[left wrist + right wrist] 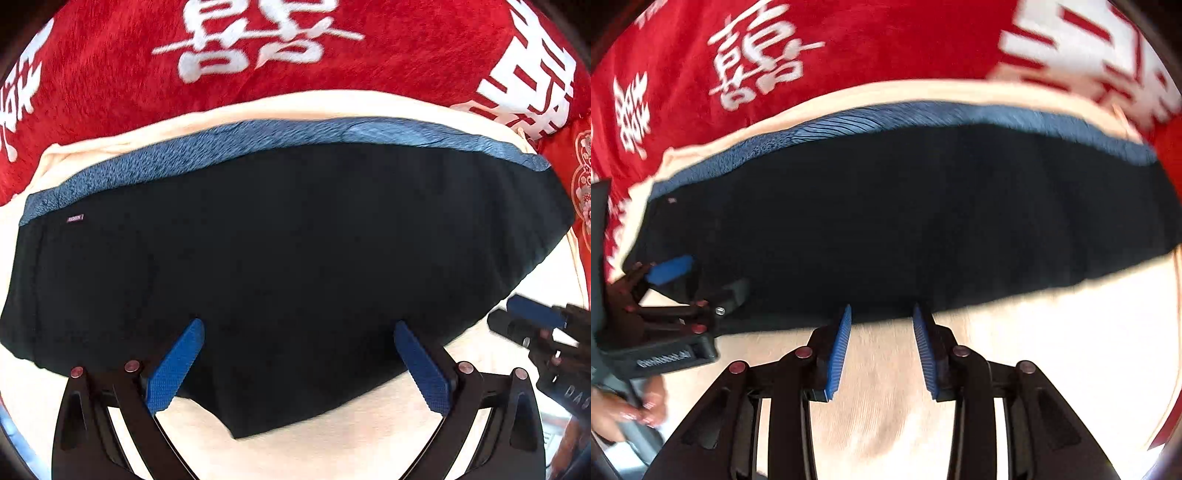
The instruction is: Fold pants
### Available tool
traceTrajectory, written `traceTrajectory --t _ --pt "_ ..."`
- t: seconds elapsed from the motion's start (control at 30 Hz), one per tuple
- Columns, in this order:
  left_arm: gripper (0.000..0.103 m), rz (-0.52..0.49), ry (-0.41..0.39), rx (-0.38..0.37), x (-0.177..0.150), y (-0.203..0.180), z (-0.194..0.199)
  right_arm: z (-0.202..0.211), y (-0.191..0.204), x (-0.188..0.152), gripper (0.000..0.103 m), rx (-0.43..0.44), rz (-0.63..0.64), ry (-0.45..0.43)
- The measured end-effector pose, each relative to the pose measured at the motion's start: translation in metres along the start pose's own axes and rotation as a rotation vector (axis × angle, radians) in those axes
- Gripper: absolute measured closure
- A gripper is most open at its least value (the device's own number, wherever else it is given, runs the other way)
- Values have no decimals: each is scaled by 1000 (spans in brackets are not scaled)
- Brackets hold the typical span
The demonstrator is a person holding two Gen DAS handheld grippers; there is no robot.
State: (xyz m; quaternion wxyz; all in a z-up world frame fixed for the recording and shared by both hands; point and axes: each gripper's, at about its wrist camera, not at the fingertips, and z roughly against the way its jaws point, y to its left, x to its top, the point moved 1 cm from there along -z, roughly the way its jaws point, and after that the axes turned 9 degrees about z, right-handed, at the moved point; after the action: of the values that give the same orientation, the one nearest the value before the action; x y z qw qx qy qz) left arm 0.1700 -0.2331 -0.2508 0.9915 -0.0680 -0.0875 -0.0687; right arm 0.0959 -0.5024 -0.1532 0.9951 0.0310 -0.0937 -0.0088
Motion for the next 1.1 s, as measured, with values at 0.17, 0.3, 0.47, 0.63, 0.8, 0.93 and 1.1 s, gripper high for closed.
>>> traceTrajectory --t 0.17,0.3,0.47,0.63,0.8,0.93,1.1 --pt "0 5 -45 17 14 -24 4 12 -28 -25 60 3 -106 -2" --pt "0 7 -24 72 23 -20 -25 28 -54 -23 60 -32 -122 -39" --pt "0 18 -62 75 18 -20 -32 40 -85 3 60 -40 -134 -102" --pt "0 63 -41 67 21 -19 -39 11 -73 52 60 -16 -78 -107" --pt "0 75 -41 63 23 -17 -44 -11 -74 59 60 -14 -10 -65" --pt "0 86 -34 70 24 -16 -39 2 -115 48 60 -67 -107 -80" --pt "0 95 -21 85 26 -19 -41 27 -119 24 53 -105 -94 -71"
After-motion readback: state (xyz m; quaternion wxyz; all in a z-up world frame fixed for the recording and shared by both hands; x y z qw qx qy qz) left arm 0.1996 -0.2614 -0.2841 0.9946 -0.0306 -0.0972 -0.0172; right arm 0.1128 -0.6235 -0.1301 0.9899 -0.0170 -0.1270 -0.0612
